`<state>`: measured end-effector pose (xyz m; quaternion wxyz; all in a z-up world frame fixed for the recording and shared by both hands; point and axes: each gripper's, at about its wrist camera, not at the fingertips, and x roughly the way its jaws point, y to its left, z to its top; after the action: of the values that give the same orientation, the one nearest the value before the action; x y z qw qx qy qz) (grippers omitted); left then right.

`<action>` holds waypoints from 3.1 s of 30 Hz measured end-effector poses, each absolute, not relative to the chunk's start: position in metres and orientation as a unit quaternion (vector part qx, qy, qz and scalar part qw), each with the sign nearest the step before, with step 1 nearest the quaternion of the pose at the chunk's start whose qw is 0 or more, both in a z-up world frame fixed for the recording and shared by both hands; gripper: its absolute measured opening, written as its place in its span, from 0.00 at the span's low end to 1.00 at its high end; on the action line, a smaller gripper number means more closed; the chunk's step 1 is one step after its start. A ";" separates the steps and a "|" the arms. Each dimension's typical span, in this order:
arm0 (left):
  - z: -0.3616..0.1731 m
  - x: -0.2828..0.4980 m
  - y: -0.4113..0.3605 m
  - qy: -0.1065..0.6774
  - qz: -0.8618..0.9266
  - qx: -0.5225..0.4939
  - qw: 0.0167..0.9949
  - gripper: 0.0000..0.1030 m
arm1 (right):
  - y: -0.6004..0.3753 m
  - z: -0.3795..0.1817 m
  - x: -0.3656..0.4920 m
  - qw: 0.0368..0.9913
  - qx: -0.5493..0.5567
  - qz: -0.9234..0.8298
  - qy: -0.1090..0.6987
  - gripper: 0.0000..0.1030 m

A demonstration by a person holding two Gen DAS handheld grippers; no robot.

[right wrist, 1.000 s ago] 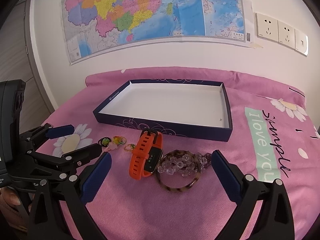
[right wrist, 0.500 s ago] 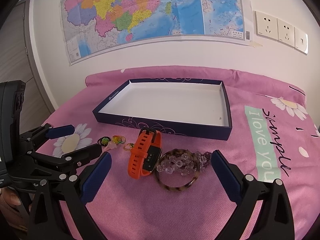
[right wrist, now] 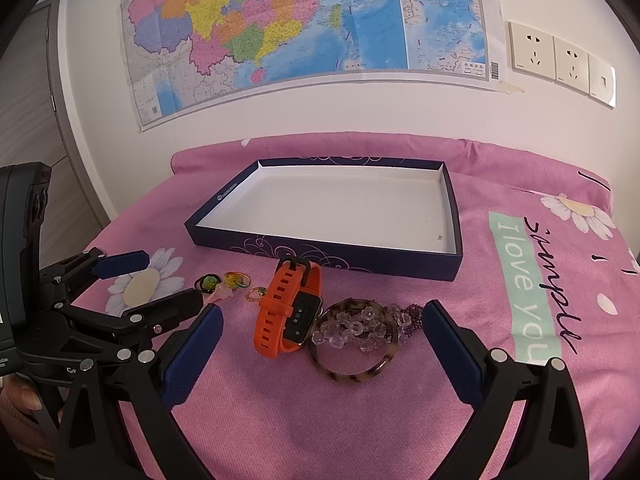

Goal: Organize jewelry
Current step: 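Move left gripper to orange watch while right gripper approaches tortoiseshell bangle, then grasp orange watch with left gripper while right gripper grasps tortoiseshell bangle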

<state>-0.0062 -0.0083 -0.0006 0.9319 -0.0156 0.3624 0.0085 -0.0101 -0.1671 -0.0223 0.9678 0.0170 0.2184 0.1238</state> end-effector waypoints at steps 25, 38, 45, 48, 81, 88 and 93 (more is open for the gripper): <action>0.004 -0.010 -0.016 0.355 -0.012 -0.007 0.935 0.94 | -0.184 -0.024 -0.011 0.970 0.031 0.118 0.212 0.93; 0.014 -0.010 -0.027 0.345 -0.046 0.003 0.937 0.94 | -0.203 -0.028 -0.008 0.969 0.048 0.103 0.221 0.93; 0.012 0.008 -0.039 0.353 -0.060 0.019 0.934 0.94 | -0.214 -0.035 -0.001 0.964 0.062 0.092 0.243 0.93; 0.007 0.015 -0.042 0.363 -0.061 0.020 0.930 0.94 | -0.217 -0.038 0.000 0.963 0.062 0.087 0.249 0.93; -0.006 0.021 0.009 0.385 -0.046 0.029 0.921 0.92 | -0.205 -0.048 0.019 0.939 0.049 0.149 0.307 0.41; -0.005 0.042 -0.010 0.378 -0.096 0.070 0.918 0.69 | -0.211 -0.052 0.023 0.932 0.063 0.151 0.323 0.27; -0.013 0.056 -0.019 0.391 -0.126 0.090 0.907 0.53 | -0.214 -0.053 0.026 0.931 0.065 0.149 0.328 0.16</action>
<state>0.0556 -0.0189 -0.0126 0.9074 0.0903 0.3908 -0.1259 0.0263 -0.2139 -0.0528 0.9306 0.0648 0.3278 0.1492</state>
